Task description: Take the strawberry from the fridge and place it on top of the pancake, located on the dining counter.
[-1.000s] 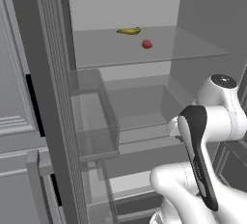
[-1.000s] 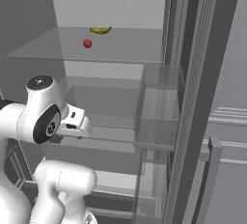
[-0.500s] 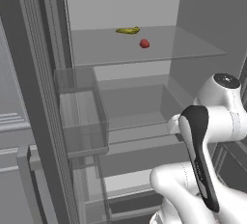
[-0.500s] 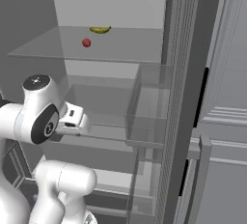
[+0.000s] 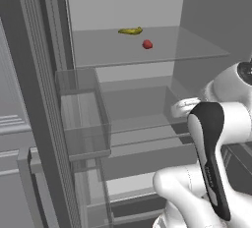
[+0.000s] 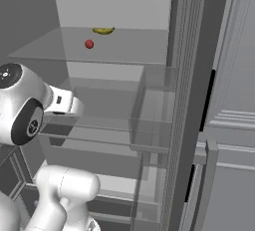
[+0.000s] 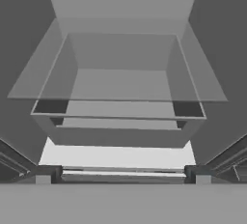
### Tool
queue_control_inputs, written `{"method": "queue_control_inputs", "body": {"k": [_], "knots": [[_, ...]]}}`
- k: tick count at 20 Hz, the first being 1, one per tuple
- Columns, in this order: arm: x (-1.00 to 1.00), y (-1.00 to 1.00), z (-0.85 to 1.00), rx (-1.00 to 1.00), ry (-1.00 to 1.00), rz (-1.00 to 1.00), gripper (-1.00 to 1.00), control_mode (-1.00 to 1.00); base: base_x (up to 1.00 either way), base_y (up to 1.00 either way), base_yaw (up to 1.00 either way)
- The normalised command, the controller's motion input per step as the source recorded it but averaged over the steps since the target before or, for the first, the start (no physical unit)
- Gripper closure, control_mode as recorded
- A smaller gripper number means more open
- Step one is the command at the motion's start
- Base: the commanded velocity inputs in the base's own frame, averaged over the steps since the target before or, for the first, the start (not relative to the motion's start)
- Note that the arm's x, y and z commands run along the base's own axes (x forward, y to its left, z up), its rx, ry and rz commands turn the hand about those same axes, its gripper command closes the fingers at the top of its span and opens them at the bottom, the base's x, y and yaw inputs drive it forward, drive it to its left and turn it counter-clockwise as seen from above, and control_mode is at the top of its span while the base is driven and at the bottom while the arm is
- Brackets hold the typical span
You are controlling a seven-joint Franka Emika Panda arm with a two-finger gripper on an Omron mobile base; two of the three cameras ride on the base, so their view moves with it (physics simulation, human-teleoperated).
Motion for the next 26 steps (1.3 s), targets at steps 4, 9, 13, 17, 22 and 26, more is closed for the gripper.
{"method": "queue_control_inputs", "body": {"k": [4, 9, 13, 17, 22, 26], "knots": [[0.08, 0.02, 0.69, 0.00, -0.54, 0.00, -1.00, -1.00, 0.00, 0.00, 0.00], [0.01, 0.02, 0.70, 0.00, -0.31, 0.00, -1.00, -1.00, 0.00, 0.00, 0.00], [0.01, 0.06, 0.56, 0.00, -0.04, 0.00, -1.00, -1.00, 0.00, 0.00, 0.00], [0.28, 0.23, 0.54, 0.00, 0.05, 0.00, -1.00, -1.00, 0.00, 0.00, 0.00], [0.74, 0.08, 0.02, 0.01, 0.07, 0.00, -1.00, -1.00, 0.00, 0.00, 0.00], [0.82, 0.00, 0.00, 0.00, 0.03, -0.01, -1.00, -1.00, 0.00, 0.00, 0.00]]}}
